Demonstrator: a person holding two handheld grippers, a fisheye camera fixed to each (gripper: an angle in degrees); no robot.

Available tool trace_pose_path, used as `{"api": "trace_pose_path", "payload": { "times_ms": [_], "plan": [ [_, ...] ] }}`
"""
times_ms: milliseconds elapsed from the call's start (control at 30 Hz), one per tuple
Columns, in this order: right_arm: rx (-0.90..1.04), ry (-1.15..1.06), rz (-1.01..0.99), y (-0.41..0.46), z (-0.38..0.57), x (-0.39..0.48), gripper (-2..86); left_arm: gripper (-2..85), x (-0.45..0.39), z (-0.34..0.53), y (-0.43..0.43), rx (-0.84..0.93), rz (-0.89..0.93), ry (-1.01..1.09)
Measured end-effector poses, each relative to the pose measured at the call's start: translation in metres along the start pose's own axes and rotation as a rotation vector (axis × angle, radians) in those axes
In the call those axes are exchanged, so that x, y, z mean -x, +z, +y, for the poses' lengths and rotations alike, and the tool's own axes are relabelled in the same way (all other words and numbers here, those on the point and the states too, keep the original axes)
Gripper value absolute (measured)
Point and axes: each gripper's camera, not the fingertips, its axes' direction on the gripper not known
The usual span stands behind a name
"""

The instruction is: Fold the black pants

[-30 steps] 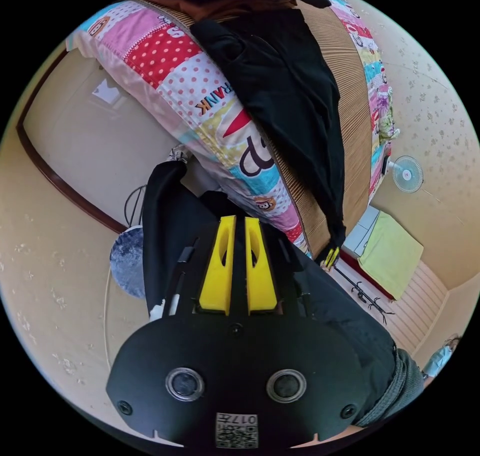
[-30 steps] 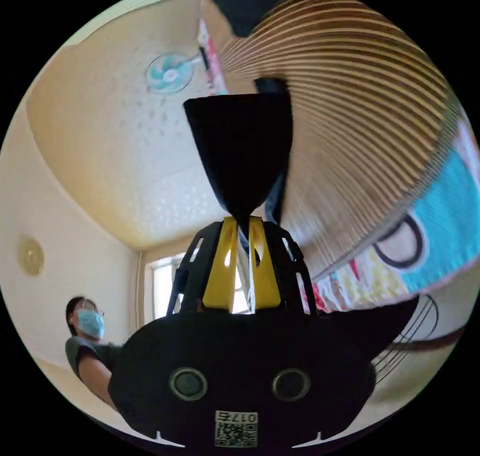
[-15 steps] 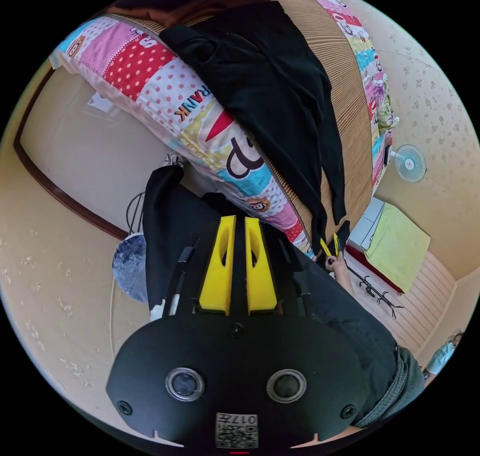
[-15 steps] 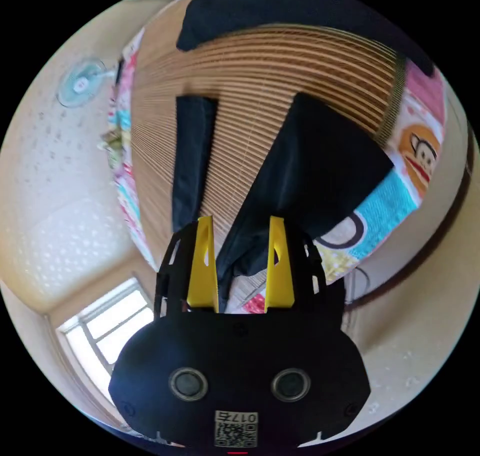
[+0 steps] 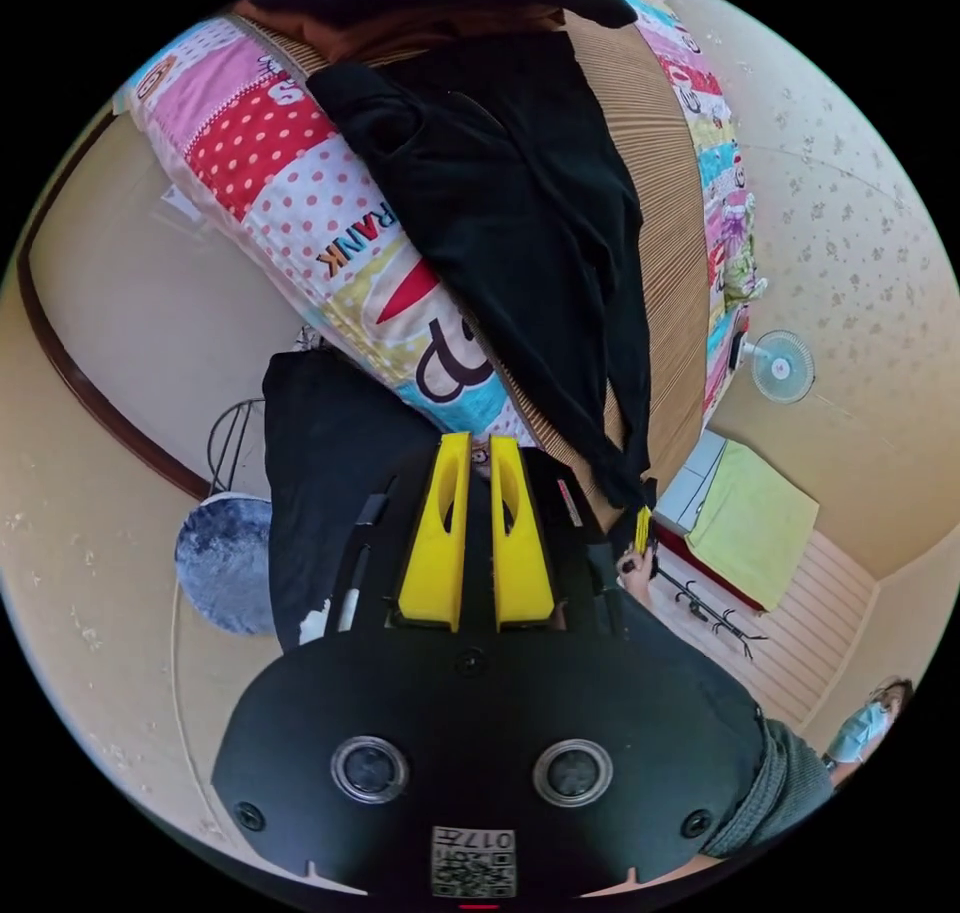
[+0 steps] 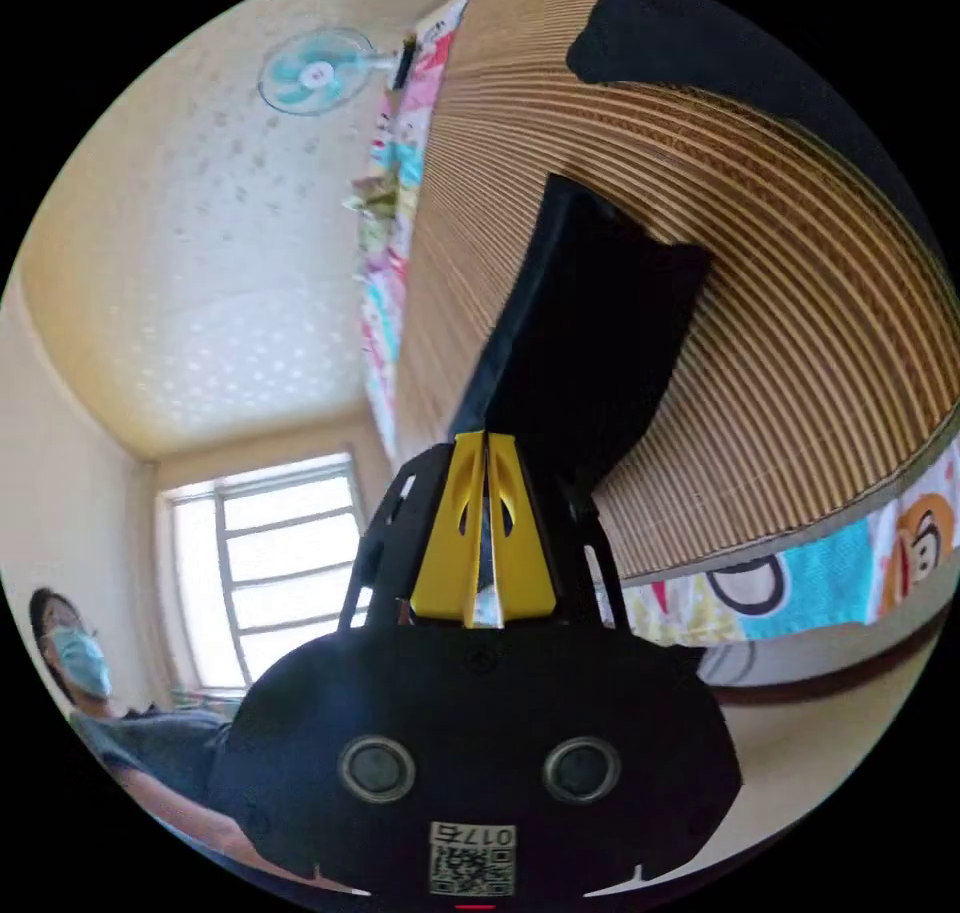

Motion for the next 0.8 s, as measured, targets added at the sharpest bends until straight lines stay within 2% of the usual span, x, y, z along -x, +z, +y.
{"api": "trace_pose_path", "payload": {
  "times_ms": [33,100,167,200,233,300,333,433,500,667,767,800],
  "plan": [
    [-0.040,-0.006,-0.146,-0.019,0.014,-0.015,0.3,4.3,0.001,-0.006,-0.001,-0.006,0.015,-0.015],
    [-0.089,0.019,-0.247,-0.040,0.037,-0.042,0.4,4.5,0.003,-0.016,-0.001,-0.013,0.041,-0.042],
    [-0.152,0.160,-0.248,-0.055,0.062,-0.082,0.5,4.7,0.005,-0.026,-0.003,-0.024,0.075,-0.074],
    [-0.203,0.330,-0.221,-0.062,0.083,-0.112,0.7,4.9,0.006,-0.032,-0.004,-0.029,0.098,-0.095],
    [-0.290,0.492,-0.212,-0.069,0.108,-0.139,0.9,5.1,0.006,-0.039,-0.005,-0.033,0.116,-0.117],
    [-0.495,0.611,-0.287,-0.079,0.148,-0.162,1.5,5.3,0.004,-0.049,-0.008,-0.037,0.132,-0.137],
    [-0.619,0.645,-0.353,-0.082,0.169,-0.172,2.3,5.6,0.002,-0.055,-0.010,-0.040,0.138,-0.144],
    [-0.757,0.692,-0.455,-0.073,0.192,-0.185,6.4,7.0,-0.001,-0.072,-0.014,-0.044,0.151,-0.165],
    [-0.748,0.681,-0.455,-0.066,0.186,-0.185,9.2,8.2,-0.002,-0.083,-0.016,-0.048,0.156,-0.190],
    [-0.541,0.641,-0.306,-0.049,0.128,-0.175,11.6,11.1,0.005,-0.112,-0.021,-0.083,0.147,-0.264],
    [-0.445,0.655,-0.168,-0.040,0.091,-0.167,7.3,13.2,0.015,-0.124,-0.023,-0.128,0.170,-0.343],
    [-0.392,0.696,-0.063,-0.038,0.078,-0.162,5.0,13.9,0.019,-0.125,-0.026,-0.161,0.190,-0.377]
  ]
}}
